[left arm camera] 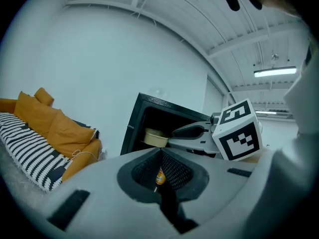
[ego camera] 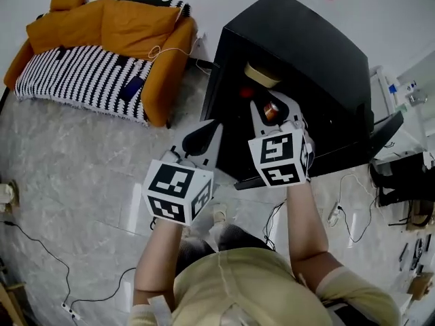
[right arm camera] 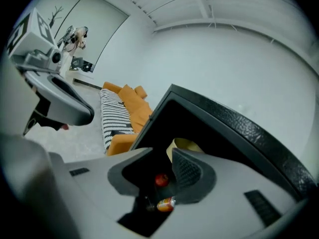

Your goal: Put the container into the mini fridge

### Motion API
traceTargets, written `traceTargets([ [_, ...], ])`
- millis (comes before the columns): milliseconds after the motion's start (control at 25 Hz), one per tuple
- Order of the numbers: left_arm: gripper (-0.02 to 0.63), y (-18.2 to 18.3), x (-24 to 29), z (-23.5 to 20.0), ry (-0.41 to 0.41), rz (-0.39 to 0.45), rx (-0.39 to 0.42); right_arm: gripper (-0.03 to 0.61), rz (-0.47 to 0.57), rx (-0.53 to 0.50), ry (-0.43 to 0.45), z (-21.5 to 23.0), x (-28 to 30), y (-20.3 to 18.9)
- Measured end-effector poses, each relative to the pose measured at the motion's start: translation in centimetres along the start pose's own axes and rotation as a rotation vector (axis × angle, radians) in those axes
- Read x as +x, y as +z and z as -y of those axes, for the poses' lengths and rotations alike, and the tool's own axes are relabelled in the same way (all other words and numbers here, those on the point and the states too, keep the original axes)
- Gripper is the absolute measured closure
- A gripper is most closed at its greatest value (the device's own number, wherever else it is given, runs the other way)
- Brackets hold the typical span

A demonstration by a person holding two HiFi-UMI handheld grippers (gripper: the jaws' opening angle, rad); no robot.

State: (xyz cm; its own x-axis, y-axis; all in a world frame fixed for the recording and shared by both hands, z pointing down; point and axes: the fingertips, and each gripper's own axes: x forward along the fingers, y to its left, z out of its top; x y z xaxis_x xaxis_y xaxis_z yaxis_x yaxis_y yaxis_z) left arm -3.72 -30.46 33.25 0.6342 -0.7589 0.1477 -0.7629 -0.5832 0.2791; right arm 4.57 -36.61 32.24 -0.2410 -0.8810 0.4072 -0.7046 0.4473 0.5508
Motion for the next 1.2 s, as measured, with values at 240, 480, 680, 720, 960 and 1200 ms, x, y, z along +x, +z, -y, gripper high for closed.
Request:
traceTargets([
  [240,0.591,0.2,-1.3,1.0,-0.016,-0.015,0.040,0.466,0.055,0.128,0.034,-0.9,-2.4,0.7],
  [480,0.591,0.6,-2.5,1.2,-0.021,-0.008,0.052,0.506,0.110,0.238,0.000,-1.0,-4.9,0.7],
  [680,0.592,0.8,-2.8,2.4,-0.044,-0.009,0.082,0.511,0.136,0.308,-0.026,-0.9,-7.0,0.2],
  [720,0.592,0.7,-2.9,2.7,-0.045,-0.009,0.083,0.511,0.145,0.327,-0.021,-0.9,-7.4,0.2],
  [960,0.592,0.5,-3.5,3.9,-0.066,-0.017,0.116,0.514,0.197,0.451,-0.004,-1.1,-9.3,-0.5],
  [1200,0.592,0.3,-4.8,3.6,-0.056,-0.008,0.106,0.523,0.242,0.512,0.012,-2.4,-10.9,-0.1],
])
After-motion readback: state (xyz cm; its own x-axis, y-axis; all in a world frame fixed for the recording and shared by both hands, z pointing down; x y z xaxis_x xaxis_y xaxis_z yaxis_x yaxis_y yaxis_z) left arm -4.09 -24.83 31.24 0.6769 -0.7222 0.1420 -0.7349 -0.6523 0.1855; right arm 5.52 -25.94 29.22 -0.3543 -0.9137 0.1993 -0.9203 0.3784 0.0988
